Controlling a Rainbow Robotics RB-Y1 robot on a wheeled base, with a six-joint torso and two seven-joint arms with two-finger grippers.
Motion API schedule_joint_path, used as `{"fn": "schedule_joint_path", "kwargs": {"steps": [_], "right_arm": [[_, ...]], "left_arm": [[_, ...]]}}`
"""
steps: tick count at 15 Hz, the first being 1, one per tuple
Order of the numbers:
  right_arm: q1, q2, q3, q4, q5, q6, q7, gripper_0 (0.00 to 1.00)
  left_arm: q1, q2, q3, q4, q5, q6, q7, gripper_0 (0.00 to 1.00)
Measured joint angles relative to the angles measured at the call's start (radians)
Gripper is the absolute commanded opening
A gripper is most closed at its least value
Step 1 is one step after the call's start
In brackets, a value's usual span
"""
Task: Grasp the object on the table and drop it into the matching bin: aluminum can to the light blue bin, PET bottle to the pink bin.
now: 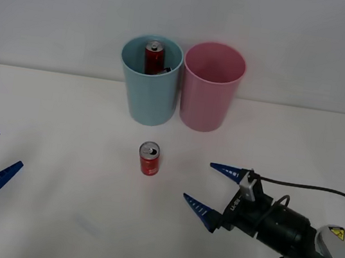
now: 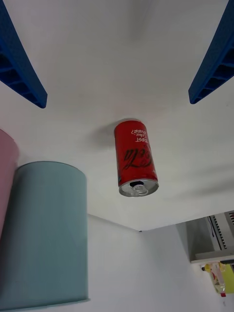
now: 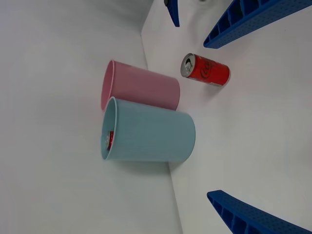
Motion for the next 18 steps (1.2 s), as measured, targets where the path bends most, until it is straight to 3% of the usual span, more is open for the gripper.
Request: {"fn": "schedule_joint_path", "kwargs": {"steps": [7,18], "right_arm": [[-0.104,0.127,0.022,0.107,0.108,0.025,-0.014,1.00],[-0.208,0.151,0.257,0.143,0.109,0.318,-0.046,1.00]], "left_arm": [[0.000,0.000,0.000,0.000,0.000,0.000,0.000,1.00],[0.000,0.000,0.000,0.000,0.000,0.000,0.000,1.00]]}}
